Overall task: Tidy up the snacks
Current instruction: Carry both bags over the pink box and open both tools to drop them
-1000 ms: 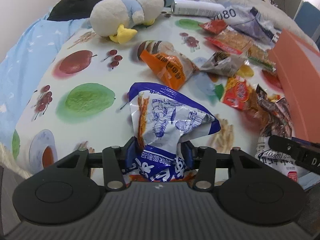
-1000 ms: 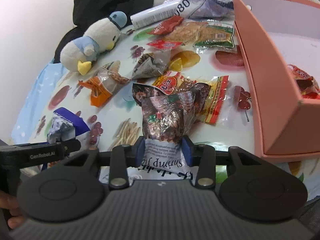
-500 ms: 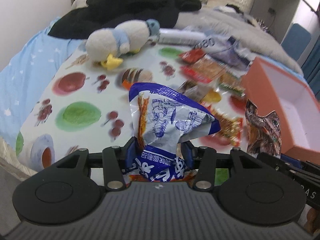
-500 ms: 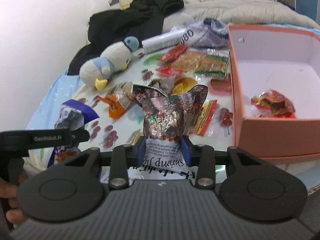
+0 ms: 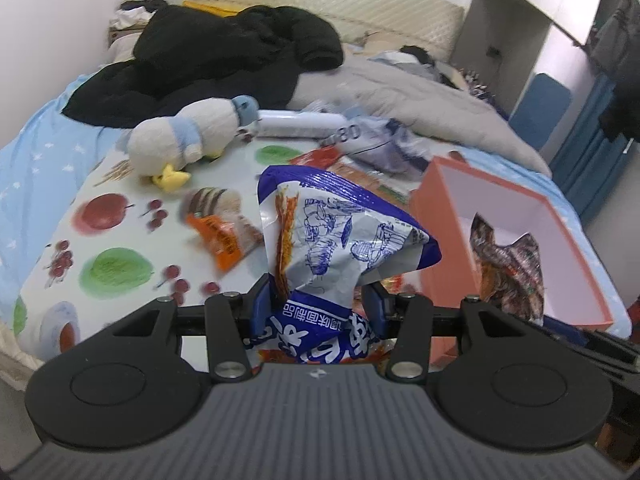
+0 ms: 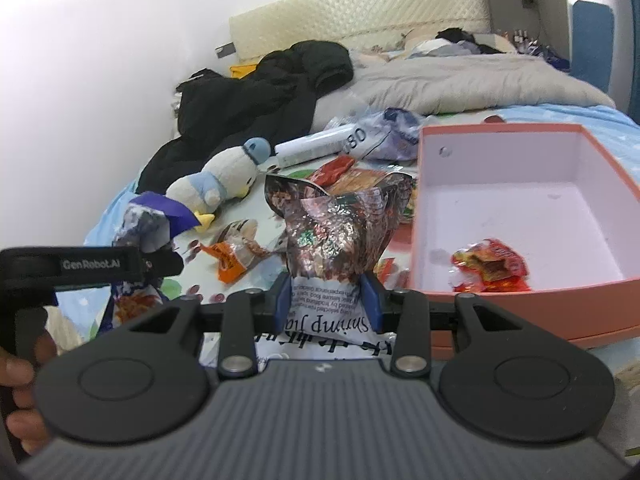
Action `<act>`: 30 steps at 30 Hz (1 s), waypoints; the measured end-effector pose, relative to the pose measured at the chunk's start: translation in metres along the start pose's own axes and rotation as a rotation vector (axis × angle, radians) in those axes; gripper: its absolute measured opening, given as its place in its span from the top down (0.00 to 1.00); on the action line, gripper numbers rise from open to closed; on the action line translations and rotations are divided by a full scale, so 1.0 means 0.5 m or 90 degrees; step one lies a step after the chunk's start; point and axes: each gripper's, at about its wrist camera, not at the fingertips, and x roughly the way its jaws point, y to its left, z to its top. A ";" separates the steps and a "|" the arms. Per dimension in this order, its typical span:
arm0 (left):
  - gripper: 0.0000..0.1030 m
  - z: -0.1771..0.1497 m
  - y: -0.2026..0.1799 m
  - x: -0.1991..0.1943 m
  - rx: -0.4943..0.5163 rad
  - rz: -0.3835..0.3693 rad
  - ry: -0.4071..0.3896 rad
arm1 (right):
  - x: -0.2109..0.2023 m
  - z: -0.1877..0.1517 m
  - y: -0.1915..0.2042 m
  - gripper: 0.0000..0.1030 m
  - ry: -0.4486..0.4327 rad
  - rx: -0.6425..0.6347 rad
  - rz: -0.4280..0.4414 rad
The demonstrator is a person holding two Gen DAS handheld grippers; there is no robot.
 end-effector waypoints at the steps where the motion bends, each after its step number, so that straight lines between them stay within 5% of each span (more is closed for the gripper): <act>1: 0.48 0.000 -0.009 -0.003 0.003 -0.006 -0.001 | -0.008 0.000 -0.005 0.61 -0.002 0.002 -0.005; 19: 0.48 -0.022 -0.221 0.015 0.049 -0.186 0.029 | -0.145 -0.018 -0.113 0.61 -0.037 0.043 -0.111; 30: 0.48 0.000 -0.333 0.122 0.092 -0.221 0.068 | -0.127 0.004 -0.209 0.61 -0.037 0.079 -0.152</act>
